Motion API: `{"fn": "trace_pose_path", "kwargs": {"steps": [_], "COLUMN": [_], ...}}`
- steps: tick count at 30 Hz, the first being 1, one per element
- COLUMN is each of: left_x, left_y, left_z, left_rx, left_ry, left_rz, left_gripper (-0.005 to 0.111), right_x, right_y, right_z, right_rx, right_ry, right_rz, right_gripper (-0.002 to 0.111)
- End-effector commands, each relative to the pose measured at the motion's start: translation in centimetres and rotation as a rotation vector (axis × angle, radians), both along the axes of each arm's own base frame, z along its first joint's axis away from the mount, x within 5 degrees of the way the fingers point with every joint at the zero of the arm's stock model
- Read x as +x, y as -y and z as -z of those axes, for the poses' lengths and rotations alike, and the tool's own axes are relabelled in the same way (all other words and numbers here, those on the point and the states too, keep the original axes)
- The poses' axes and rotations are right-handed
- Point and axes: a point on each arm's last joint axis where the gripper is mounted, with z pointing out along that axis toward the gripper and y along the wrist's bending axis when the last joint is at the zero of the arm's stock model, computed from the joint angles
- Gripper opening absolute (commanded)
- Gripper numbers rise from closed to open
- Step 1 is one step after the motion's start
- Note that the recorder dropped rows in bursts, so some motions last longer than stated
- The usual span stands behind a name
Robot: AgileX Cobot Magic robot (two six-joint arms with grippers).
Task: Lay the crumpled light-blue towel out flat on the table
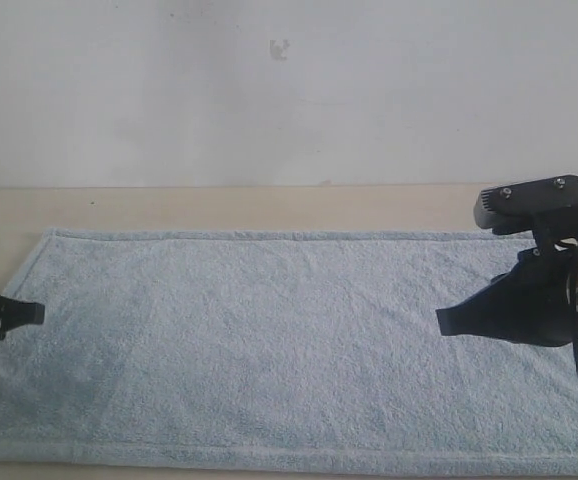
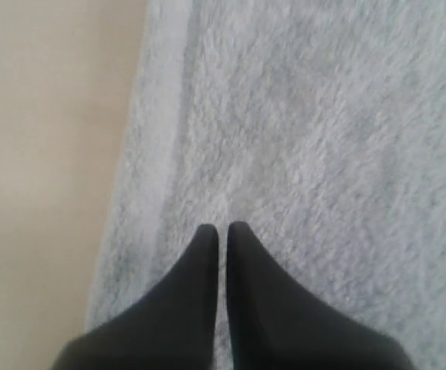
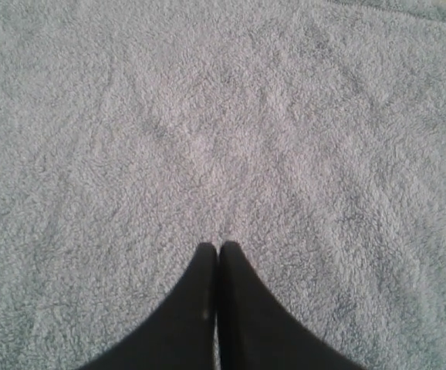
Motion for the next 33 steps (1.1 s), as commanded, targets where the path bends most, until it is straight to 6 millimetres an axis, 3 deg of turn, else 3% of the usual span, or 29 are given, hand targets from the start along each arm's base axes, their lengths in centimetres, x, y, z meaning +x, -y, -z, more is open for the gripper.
{"fn": "trace_pose_path", "kwargs": {"steps": [1,5,14,24,33], "left_x": [0.4,-0.5,-6.0,-8.7,-8.8], "left_y": [0.4,1.2,3.1,3.0,2.8], "left_z": [-2.9,-4.7,-6.3,-4.2,-2.4], "left_rx": [-0.038,0.005,0.105,0.1,0.134], "left_ry": [0.142,0.115,-0.075,-0.17,-0.265], "left_rz": [-0.006,0.0,-0.003,-0.011,0.001], "left_gripper": [0.004,0.004,0.004,0.004,0.004], "right_x": [0.0,0.0,0.0,-0.6,-0.8], "right_y": [-0.1,-0.1,-0.2,-2.1,-2.5], "right_z": [-0.3,-0.3,-0.4,-0.5,-0.5], "right_rx": [0.014,0.015,0.034,0.041,0.041], "right_ry": [0.017,0.018,0.028,0.032,0.032], "right_rz": [0.0,-0.001,0.002,-0.073,-0.089], "right_gripper": [0.0,0.0,0.0,0.0,0.0]}}
